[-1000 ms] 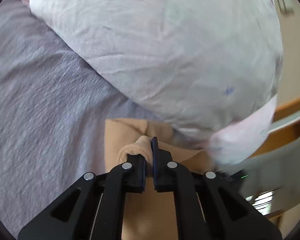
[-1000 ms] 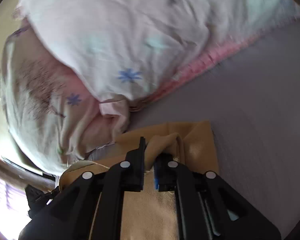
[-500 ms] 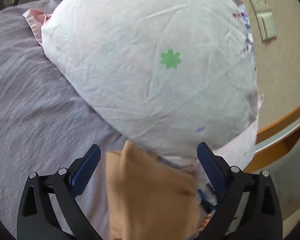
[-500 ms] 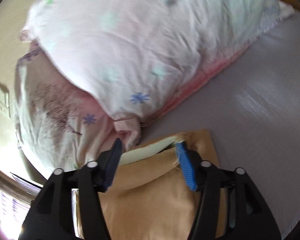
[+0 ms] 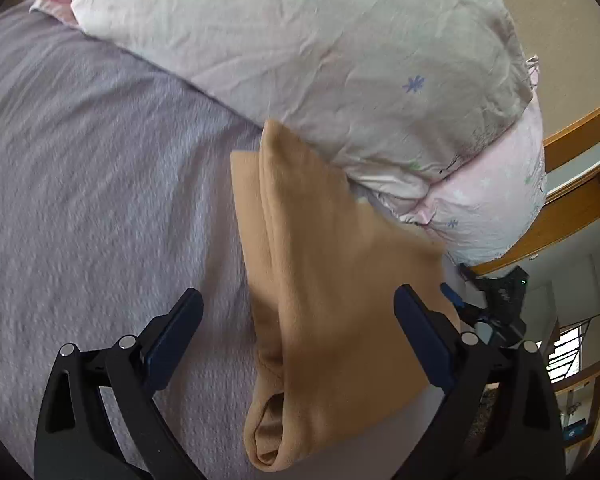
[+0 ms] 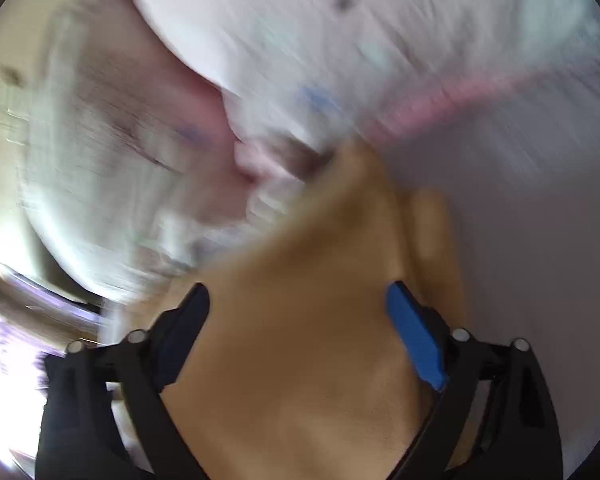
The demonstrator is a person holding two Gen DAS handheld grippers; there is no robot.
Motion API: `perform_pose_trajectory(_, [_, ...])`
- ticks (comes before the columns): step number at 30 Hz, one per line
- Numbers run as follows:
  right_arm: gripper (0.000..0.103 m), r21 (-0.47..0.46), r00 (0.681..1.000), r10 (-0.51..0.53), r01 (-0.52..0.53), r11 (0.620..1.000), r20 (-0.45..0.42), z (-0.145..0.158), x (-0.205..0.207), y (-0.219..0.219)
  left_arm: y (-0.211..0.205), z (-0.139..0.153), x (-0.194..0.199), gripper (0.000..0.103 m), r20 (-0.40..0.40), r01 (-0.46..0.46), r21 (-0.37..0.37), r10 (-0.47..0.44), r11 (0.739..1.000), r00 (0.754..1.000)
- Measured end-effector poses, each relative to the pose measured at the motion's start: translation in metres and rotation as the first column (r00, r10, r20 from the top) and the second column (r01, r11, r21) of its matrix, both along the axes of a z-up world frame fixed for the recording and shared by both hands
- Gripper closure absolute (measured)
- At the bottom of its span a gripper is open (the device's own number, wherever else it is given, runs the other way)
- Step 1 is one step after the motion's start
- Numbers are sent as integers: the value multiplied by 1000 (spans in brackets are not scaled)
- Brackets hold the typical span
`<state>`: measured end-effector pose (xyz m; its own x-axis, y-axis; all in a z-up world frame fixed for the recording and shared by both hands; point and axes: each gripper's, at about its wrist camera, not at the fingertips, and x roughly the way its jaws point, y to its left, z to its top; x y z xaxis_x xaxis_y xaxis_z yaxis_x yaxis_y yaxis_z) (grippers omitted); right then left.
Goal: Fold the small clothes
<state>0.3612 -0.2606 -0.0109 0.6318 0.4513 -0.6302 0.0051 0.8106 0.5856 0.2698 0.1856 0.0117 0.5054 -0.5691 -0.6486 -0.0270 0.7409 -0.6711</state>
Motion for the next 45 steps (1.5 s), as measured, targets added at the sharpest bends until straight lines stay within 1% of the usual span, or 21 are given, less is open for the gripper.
perform_pose_trajectory(2, [17, -11, 1000, -22, 22, 1000, 22, 7, -10, 1, -4, -1, 0, 9, -15, 13, -18, -13, 1000, 1000])
perform_pose_trajectory(4, [11, 25, 999, -24, 23, 999, 39, 11, -18, 0, -14, -3, 0, 12, -20, 29, -27, -30, 999, 999])
perform_pose_trajectory(7, [10, 30, 998, -7, 5, 1000, 66, 16, -29, 2, -26, -4, -1, 23, -7, 44, -24, -44, 999, 999])
perform_pose_trajectory(10, [10, 52, 998, 3, -7, 999, 69, 16, -36, 2, -34, -8, 2, 43, -8, 0, -17, 0, 1000, 1000])
perform_pose_trajectory(12, [9, 71, 998, 6, -11, 997, 70, 17, -45, -6, -32, -13, 8, 74, -55, -21, -47, 18, 999, 998])
perform_pose_trajectory(14, [9, 74, 997, 6, -12, 997, 78, 16, -54, -11, -27, -17, 11, 79, -82, -50, -105, 41, 993, 996])
perform_pose_trajectory(18, [9, 71, 992, -13, 4, 997, 125, 26, -74, -25, -37, 17, 14, 82, -25, -32, -86, 30, 996, 999])
perform_pose_trajectory(23, [9, 89, 986, -54, 40, 995, 160, 27, -97, -48, -105, 83, 29, 83, 88, 63, -50, -59, 997, 994])
perform_pose_trajectory(26, [9, 122, 981, -84, 63, 990, 173, 25, -113, -65, -169, 101, 37, 84, 124, 162, -28, -158, 986, 980])
perform_pose_trajectory(28, [9, 131, 980, -105, 83, 988, 171, 21, -119, -74, -228, 103, 41, 84, 140, 251, 1, -249, 968, 958])
perform_pose_trajectory(32, [9, 146, 980, -147, 128, 981, 131, 8, -127, -93, -329, 66, 45, 83, 61, 432, 33, -433, 901, 899])
perform_pose_trajectory(33, [9, 150, 981, -154, 135, 979, 120, 6, -127, -96, -350, 53, 44, 84, 41, 491, 20, -491, 871, 870])
perform_pose_trajectory(35, [9, 152, 983, -150, 134, 979, 105, 3, -129, -101, -367, 42, 41, 83, 42, 581, -98, -580, 808, 813])
perform_pose_trajectory(36, [9, 147, 984, -143, 127, 981, 106, 3, -130, -101, -364, 44, 36, 83, 61, 604, -149, -602, 783, 796])
perform_pose_trajectory(37, [9, 140, 985, -131, 115, 983, 115, 6, -131, -101, -356, 52, 32, 82, 107, 615, -165, -606, 771, 788])
perform_pose_trajectory(38, [9, 135, 985, -117, 100, 986, 127, 9, -130, -100, -347, 60, 29, 73, 147, 621, -162, -603, 767, 784])
perform_pose_trajectory(39, [9, 136, 985, -106, 87, 987, 137, 12, -130, -98, -326, 74, 24, 47, 206, 604, -136, -573, 786, 793])
perform_pose_trajectory(40, [9, 142, 985, -86, 65, 988, 147, 15, -129, -96, -313, 79, 20, 33, 231, 578, -118, -544, 807, 807])
perform_pose_trajectory(41, [10, 151, 987, -66, 44, 988, 145, 18, -126, -93, -293, 86, 16, 20, 258, 527, -88, -492, 845, 832])
perform_pose_trajectory(42, [11, 159, 988, -59, 36, 987, 140, 19, -125, -91, -270, 92, 12, 20, 276, 462, -45, -433, 886, 858])
perform_pose_trajectory(45, [19, 171, 989, -26, 1, 985, 148, 28, -130, -81, -229, 89, 7, 20, 252, 366, 27, -360, 930, 898])
